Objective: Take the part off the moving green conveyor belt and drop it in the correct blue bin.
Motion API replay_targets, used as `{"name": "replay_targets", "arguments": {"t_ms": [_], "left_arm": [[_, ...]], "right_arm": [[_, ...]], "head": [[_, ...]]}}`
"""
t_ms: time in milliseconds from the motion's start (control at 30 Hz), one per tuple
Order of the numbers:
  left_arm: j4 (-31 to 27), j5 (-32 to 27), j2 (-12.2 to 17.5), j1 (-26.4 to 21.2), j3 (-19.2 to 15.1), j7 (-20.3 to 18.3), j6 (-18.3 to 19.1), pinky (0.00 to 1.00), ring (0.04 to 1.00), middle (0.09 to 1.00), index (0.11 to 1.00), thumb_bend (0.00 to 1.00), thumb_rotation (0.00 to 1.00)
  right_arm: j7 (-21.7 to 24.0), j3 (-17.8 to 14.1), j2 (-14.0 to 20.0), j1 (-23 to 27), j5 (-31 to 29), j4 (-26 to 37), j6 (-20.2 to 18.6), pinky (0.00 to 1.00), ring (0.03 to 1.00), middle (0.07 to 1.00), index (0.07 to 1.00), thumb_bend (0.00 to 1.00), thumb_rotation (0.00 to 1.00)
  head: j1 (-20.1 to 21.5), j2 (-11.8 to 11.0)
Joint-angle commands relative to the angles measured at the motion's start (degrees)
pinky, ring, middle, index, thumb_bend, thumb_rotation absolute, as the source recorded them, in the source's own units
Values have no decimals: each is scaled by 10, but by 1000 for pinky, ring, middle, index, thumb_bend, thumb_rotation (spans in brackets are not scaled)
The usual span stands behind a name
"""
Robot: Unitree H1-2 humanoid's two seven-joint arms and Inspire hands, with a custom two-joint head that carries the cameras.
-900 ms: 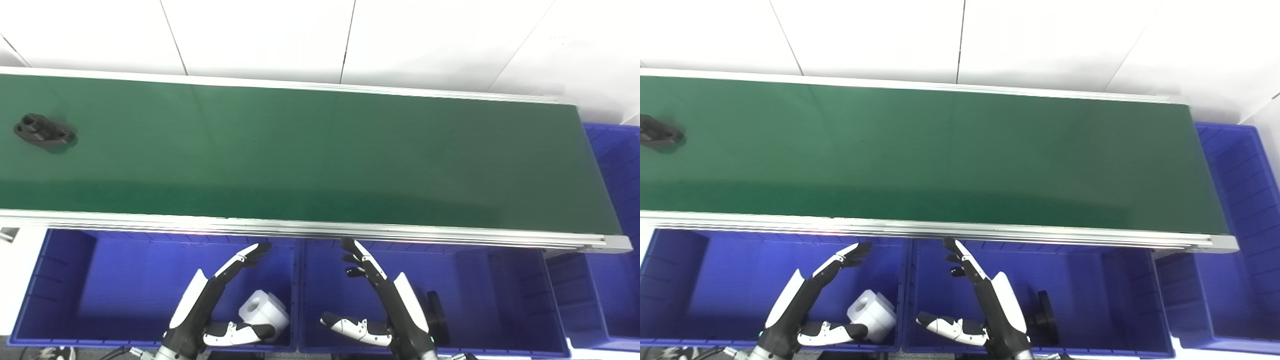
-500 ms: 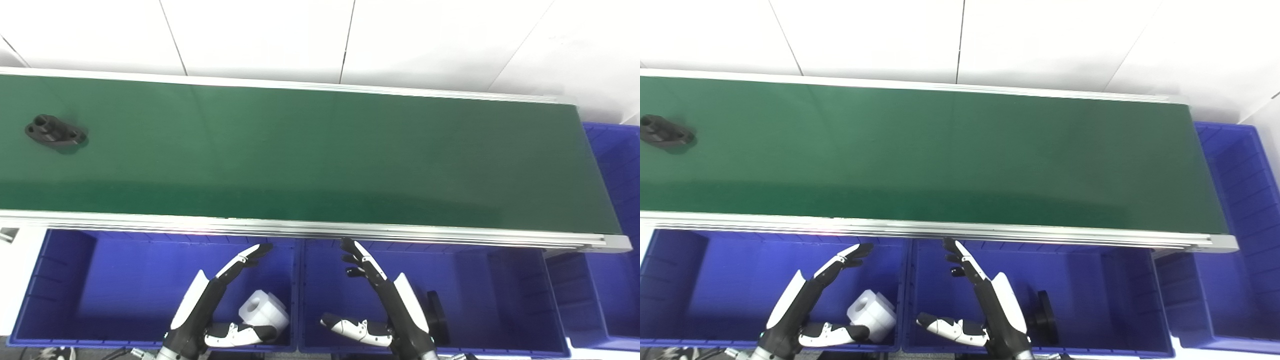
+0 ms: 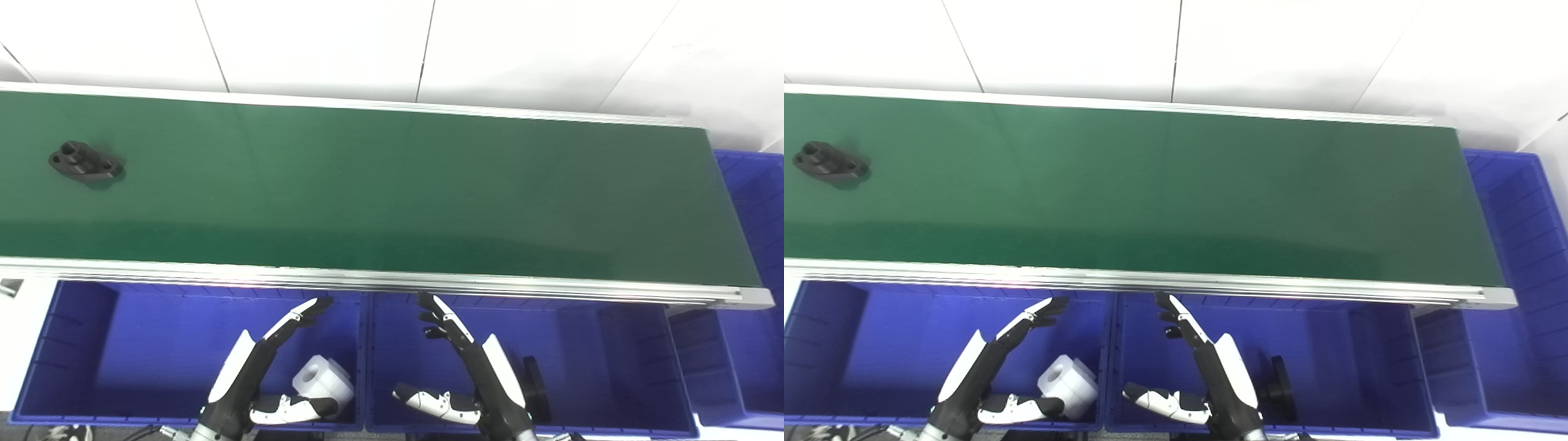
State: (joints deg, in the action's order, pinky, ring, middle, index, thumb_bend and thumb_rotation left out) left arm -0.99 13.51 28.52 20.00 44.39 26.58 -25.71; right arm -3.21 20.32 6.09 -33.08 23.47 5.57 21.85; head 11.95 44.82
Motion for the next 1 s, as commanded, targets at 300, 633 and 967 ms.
{"name": "replay_targets", "arguments": {"t_ms": [300, 633, 967], "left_arm": [[5, 18, -2, -3, 8, 21, -12, 806, 857, 878, 866, 683, 623], [20, 10, -31, 3, 5, 5, -12, 752, 821, 857, 834, 732, 585], [35, 7, -43, 8, -12, -22, -12, 730, 810, 857, 826, 736, 599]], "right_arm": [[-9, -1, 4, -3, -8, -9, 41, 785, 863, 907, 930, 595, 391], [-10, -5, 24, 7, -24, -37, 49, 756, 866, 921, 943, 572, 405], [-73, 36, 51, 26, -24, -47, 51, 733, 852, 912, 935, 553, 368]], "head": [[-64, -39], [-156, -90], [-151, -120]]}}
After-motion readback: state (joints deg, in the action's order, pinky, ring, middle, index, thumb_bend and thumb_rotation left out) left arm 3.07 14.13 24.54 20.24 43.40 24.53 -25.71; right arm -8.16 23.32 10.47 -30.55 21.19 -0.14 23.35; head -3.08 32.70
